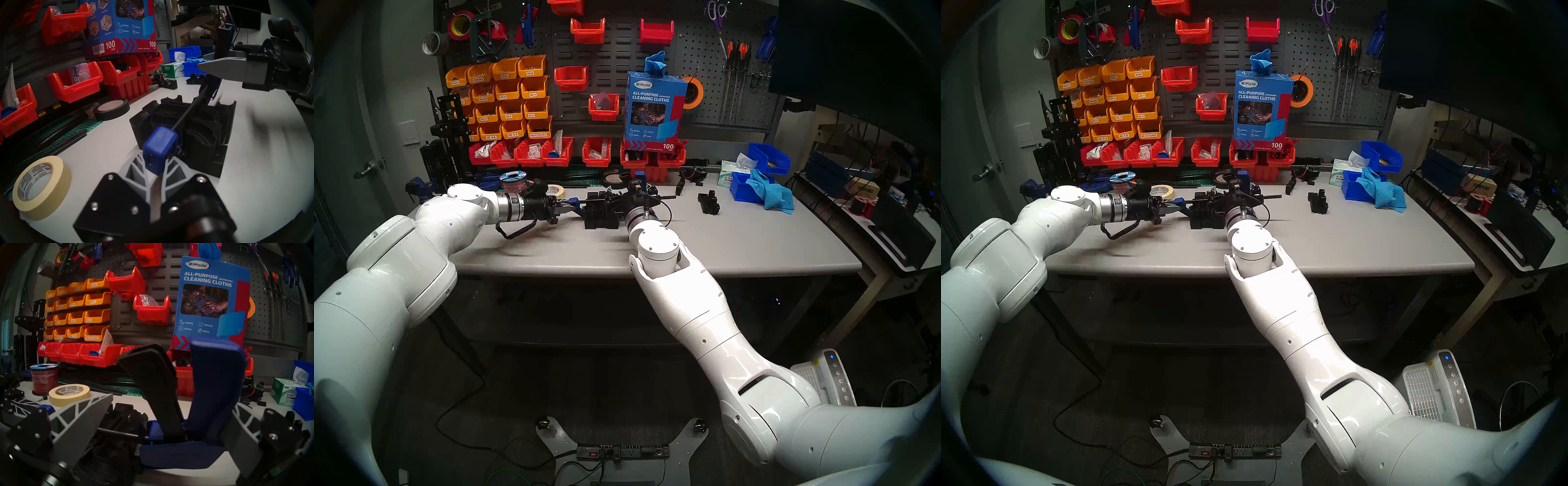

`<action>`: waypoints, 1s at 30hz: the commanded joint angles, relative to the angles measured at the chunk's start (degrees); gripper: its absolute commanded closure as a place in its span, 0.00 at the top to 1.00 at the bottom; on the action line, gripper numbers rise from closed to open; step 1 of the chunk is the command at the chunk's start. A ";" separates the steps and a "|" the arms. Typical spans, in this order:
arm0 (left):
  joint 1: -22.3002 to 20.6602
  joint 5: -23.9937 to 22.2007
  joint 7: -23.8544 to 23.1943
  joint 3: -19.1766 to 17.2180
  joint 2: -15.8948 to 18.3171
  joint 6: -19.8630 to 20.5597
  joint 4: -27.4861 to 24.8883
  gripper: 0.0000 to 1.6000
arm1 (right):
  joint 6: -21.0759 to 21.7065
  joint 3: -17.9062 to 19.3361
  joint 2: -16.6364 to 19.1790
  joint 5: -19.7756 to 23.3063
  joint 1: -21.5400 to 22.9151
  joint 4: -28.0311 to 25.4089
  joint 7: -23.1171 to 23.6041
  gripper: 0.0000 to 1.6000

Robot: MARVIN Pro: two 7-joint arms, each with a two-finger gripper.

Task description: Clamp the two 3D printed pieces together with the clamp

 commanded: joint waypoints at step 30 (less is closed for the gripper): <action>-0.65 0.57 -0.65 -0.05 -1.05 -0.17 -0.69 0.00 | 0.05 -1.56 -3.12 -1.44 2.82 0.19 -1.86 1.00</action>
